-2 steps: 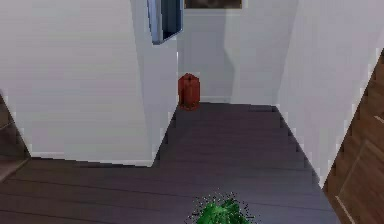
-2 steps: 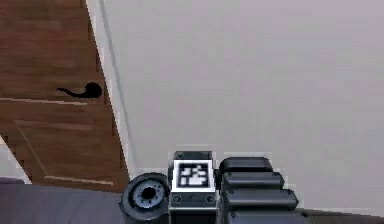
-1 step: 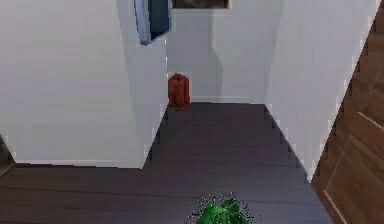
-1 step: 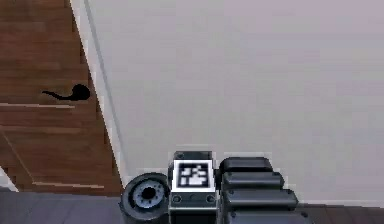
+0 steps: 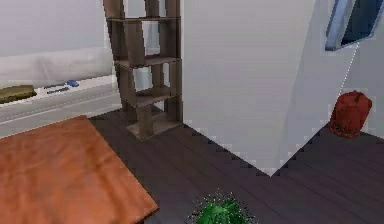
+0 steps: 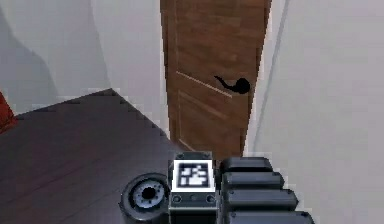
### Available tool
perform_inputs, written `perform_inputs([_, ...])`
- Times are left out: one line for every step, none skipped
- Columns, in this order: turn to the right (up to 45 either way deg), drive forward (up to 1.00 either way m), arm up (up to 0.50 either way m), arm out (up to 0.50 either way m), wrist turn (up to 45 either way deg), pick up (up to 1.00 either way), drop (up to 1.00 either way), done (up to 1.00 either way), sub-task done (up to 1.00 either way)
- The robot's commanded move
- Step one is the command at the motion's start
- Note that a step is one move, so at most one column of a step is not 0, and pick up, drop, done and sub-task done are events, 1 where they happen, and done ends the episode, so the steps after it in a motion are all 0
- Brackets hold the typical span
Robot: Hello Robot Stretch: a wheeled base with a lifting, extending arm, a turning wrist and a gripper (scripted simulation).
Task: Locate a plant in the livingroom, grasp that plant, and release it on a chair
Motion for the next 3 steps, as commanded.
perform_inputs([-6.0,0.00,0.00,0.00,0.0,0.00,0.00,0.00,0.00])
perform_inputs([45.0,0.00,0.00,0.00,0.0,0.00,0.00,0.00,0.00])
perform_inputs([9.0,0.00,0.00,0.00,0.0,0.00,0.00,0.00,0.00])
